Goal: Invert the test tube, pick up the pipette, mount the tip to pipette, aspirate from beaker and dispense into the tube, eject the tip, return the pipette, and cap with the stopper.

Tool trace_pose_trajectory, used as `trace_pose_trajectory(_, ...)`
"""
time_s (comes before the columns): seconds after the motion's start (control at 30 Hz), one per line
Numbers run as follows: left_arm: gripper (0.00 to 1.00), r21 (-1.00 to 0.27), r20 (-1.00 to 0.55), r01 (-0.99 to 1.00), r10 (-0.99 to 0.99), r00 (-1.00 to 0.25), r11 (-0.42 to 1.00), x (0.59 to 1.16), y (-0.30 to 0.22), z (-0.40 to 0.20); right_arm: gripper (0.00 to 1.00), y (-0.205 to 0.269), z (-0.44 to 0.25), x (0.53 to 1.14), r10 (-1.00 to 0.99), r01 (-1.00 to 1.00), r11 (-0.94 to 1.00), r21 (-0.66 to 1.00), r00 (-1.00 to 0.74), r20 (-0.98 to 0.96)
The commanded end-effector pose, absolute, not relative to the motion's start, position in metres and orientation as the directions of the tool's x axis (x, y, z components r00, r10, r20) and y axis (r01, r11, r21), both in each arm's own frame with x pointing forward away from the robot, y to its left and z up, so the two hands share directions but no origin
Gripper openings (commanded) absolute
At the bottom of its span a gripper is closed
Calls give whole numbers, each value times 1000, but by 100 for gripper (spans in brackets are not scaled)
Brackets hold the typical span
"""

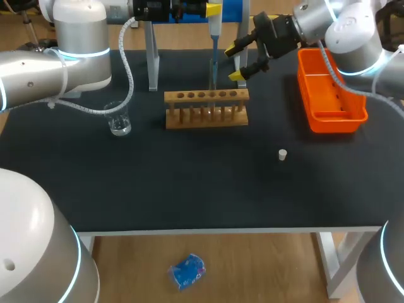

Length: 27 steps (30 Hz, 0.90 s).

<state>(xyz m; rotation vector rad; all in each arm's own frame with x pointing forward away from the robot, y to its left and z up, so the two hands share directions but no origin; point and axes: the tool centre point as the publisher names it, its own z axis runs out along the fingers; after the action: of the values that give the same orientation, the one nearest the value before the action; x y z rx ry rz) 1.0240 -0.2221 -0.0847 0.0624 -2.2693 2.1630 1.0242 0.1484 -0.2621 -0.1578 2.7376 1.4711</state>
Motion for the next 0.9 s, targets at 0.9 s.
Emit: trace_pose_trajectory(0.9,0,-998,19,-21,-29,-999,58,1020,-220,-67,100,148,-262,1025,-77,-104,548,830,-994,-74)
